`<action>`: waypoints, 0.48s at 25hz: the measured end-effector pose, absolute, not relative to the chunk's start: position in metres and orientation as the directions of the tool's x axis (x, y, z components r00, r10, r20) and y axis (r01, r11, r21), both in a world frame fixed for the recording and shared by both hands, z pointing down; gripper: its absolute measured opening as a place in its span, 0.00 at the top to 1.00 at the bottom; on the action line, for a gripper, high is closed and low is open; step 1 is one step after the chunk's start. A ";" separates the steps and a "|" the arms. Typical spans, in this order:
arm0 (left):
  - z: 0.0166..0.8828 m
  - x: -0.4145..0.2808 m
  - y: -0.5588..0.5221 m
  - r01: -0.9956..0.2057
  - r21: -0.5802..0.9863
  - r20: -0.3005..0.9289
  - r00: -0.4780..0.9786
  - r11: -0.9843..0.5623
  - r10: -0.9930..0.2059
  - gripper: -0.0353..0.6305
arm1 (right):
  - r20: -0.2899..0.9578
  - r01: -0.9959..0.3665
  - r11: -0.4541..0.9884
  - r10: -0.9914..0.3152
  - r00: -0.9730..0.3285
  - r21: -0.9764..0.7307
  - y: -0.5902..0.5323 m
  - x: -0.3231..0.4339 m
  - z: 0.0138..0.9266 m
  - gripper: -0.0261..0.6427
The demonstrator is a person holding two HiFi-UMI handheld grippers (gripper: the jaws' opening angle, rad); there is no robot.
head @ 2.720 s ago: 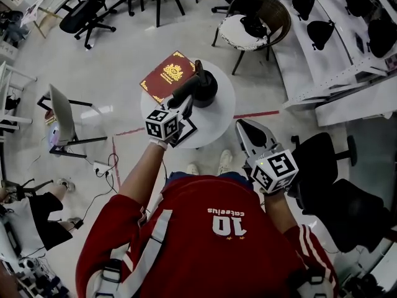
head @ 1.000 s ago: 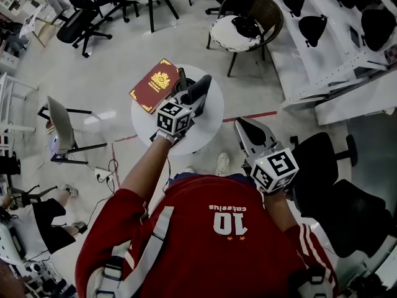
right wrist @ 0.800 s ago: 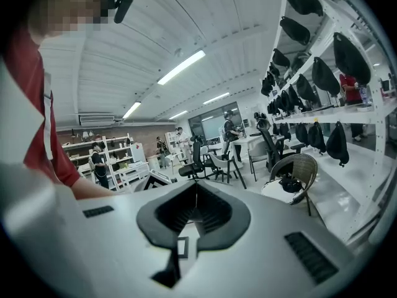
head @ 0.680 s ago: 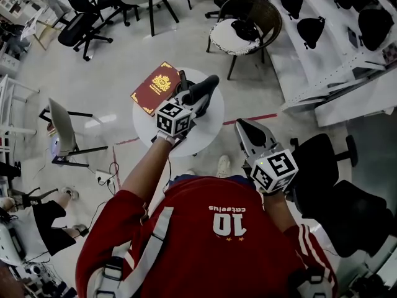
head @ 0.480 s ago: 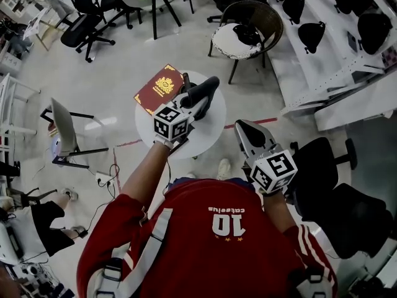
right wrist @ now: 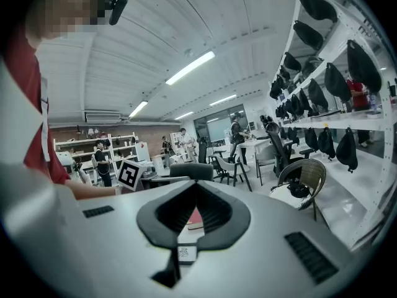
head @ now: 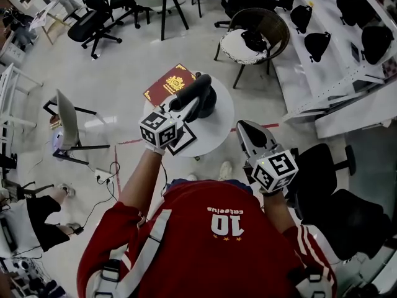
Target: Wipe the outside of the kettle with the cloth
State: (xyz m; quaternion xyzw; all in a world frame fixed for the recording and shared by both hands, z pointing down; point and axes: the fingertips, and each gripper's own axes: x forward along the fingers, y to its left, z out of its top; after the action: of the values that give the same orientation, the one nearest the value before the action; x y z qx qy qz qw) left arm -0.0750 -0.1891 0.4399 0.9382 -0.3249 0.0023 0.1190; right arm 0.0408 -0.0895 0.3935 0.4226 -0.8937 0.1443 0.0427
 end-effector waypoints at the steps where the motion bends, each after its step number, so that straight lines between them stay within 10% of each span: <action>1: 0.438 -0.086 -0.186 -0.620 0.225 0.075 0.780 -0.751 -0.621 0.88 | 0.198 -0.769 0.601 -0.744 -0.638 -0.219 -0.088 0.036 0.393 0.94; 12: 0.445 -0.169 -0.160 -0.668 0.216 0.086 0.739 -0.712 -0.668 0.88 | 0.180 -0.800 0.566 -0.781 -0.598 -0.200 -0.068 -0.008 0.391 0.94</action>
State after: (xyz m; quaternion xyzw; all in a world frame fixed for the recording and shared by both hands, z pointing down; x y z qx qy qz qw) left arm -0.1686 -0.1597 0.4448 0.9252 -0.3610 0.0008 0.1173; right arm -0.0077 -0.0678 0.3915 0.4470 -0.8842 0.1308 0.0354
